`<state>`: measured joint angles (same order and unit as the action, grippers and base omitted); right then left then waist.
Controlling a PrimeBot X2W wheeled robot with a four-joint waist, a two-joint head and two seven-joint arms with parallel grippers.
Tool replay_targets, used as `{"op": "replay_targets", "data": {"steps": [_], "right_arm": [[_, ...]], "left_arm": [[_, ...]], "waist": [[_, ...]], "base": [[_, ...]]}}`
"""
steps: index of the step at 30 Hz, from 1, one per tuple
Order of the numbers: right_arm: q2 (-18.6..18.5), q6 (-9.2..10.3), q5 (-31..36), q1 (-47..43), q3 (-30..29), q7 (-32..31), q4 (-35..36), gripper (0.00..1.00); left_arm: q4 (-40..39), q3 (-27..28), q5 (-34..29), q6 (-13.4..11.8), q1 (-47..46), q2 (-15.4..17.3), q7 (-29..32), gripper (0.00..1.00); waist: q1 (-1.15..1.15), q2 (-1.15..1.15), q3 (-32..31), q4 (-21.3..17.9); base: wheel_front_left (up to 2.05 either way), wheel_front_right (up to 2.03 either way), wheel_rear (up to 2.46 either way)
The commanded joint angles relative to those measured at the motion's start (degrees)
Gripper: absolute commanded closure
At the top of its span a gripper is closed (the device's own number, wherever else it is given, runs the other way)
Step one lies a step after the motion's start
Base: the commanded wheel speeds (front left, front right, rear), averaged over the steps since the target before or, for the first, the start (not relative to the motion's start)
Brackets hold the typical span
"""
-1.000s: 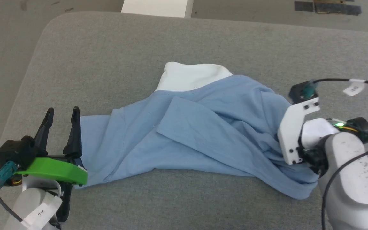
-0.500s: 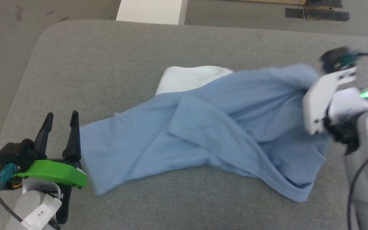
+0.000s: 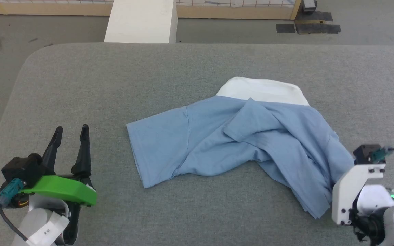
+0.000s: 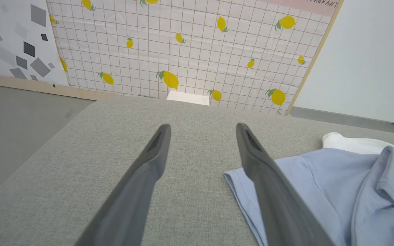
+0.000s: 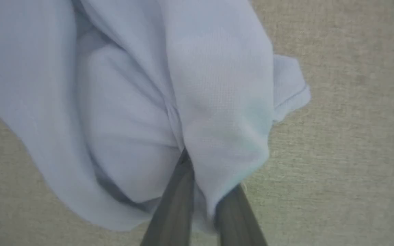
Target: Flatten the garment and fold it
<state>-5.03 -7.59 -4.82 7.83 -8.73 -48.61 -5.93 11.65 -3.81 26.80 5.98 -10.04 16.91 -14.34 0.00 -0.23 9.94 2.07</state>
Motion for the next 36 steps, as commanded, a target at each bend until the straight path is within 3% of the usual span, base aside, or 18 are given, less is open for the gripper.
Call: {"op": "replay_targets", "data": {"steps": [1,2,3,4,12,20,23,29,36], "right_arm": [[0.7,0.1,-1.1,-1.0,0.2,0.9,-0.4,1.0],[1.0,0.1,-1.6,-1.4,0.3,1.9,-0.4,0.84],[1.3,0.1,-2.2,-1.7,0.3,3.3,-0.4,0.1],[1.5,0.1,-2.7,-1.9,0.1,4.4,-0.3,0.0],[2.1,0.1,-12.2,-4.9,-9.2,16.3,6.1,0.0],[2.1,0.1,-15.1,-8.7,-14.4,20.3,7.6,0.0],[2.1,0.1,-13.8,-7.3,-13.9,19.5,8.6,0.0],[2.0,0.1,-6.9,2.1,-9.3,12.1,9.7,0.0],[-3.8,0.1,-1.9,16.1,-2.8,2.8,3.1,0.0]], "left_arm": [[0.2,0.0,0.3,0.1,0.4,0.1,0.1,0.0],[0.2,0.0,0.5,0.1,0.4,0.0,0.2,0.0],[0.3,0.0,0.6,0.1,0.4,0.1,0.3,0.0],[0.4,0.0,0.7,0.1,0.5,0.1,0.4,0.0],[0.6,-0.5,1.3,-0.3,1.1,-0.3,0.8,0.0],[0.2,-0.8,1.8,-0.9,2.5,-0.7,0.9,0.0],[-0.4,-0.9,1.8,-1.1,2.6,-0.5,1.0,0.0],[-1.9,-1.0,2.3,-0.9,1.3,0.0,1.2,0.0],[-3.4,-1.7,3.1,0.1,-2.7,1.0,1.1,0.0]], "waist": [[0.0,0.23,-0.2,-0.3],[0.0,0.23,-0.2,-0.3],[0.0,0.23,-0.4,-0.4],[0.0,0.23,-0.6,-0.5],[0.0,0.23,-2.3,0.0],[0.0,0.23,-2.9,-0.7],[0.0,0.23,-2.5,-1.1],[0.0,0.23,0.9,-1.0],[0.0,0.23,8.3,1.4]], "base": [[0.0,0.0,0.0],[0.0,0.0,0.0],[0.0,0.0,0.0],[0.0,0.0,0.0],[0.0,0.0,0.0],[0.0,0.0,0.0],[0.0,0.0,0.0],[0.0,0.0,0.0],[0.0,0.0,0.0]]}}
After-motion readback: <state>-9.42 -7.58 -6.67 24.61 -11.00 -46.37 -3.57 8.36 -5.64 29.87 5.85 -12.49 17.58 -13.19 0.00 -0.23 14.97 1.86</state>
